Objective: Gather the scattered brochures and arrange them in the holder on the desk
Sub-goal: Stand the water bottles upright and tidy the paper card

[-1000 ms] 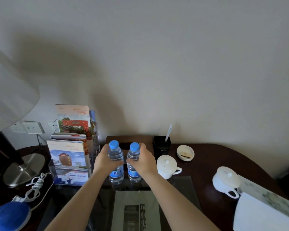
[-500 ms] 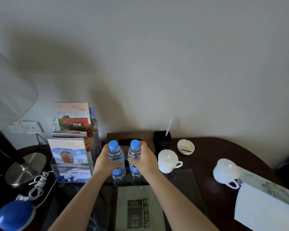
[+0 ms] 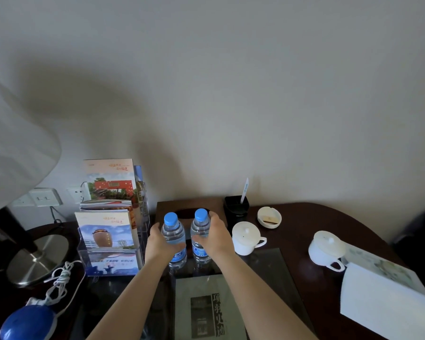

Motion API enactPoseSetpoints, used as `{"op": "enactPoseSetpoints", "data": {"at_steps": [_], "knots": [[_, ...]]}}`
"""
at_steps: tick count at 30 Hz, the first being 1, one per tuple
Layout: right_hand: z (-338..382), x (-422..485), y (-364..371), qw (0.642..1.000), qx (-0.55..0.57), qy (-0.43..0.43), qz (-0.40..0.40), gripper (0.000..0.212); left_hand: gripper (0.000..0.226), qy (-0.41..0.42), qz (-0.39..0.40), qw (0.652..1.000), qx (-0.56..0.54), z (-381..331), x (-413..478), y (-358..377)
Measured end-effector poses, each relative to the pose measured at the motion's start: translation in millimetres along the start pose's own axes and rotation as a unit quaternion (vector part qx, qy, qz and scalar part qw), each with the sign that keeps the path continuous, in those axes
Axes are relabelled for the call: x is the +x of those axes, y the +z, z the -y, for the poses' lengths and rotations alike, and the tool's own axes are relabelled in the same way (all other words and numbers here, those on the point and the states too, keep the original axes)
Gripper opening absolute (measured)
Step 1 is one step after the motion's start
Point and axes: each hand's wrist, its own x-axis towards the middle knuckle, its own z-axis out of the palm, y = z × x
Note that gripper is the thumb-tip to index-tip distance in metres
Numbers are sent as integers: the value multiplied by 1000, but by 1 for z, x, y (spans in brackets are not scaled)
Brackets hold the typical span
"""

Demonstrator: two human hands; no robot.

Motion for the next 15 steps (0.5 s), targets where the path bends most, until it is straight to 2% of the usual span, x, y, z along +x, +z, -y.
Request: {"op": "enactPoseSetpoints", "data": {"at_steps": [2, 4, 6, 8, 10, 11, 13, 15], "knots": [[1, -9, -6, 1000, -10, 20, -1, 87, 90, -66, 7, 997, 24, 0, -11, -5], [0, -22, -17, 999, -32, 30, 13, 90, 69, -114, 66, 989, 66, 0, -27, -10], [-5, -39, -33, 996, -75, 35, 42, 87, 45, -163, 192, 962, 107, -2, -50, -14], [-14, -58, -57, 987, -133, 41, 81, 81, 38, -167, 328, 913, 179, -10, -75, -12], [-28, -75, -92, 976, -186, 53, 99, 76, 32, -97, 389, 883, 242, -22, -89, 4], [-36, -83, -113, 974, -201, 62, 89, 75, 27, -42, 394, 881, 258, -32, -93, 16], [-53, -94, -158, 975, -199, 91, 46, 75, 21, 70, 366, 895, 246, -57, -102, 44], [-72, -101, -203, 974, -186, 127, -2, 76, 18, 149, 312, 914, 210, -88, -108, 71]]}}
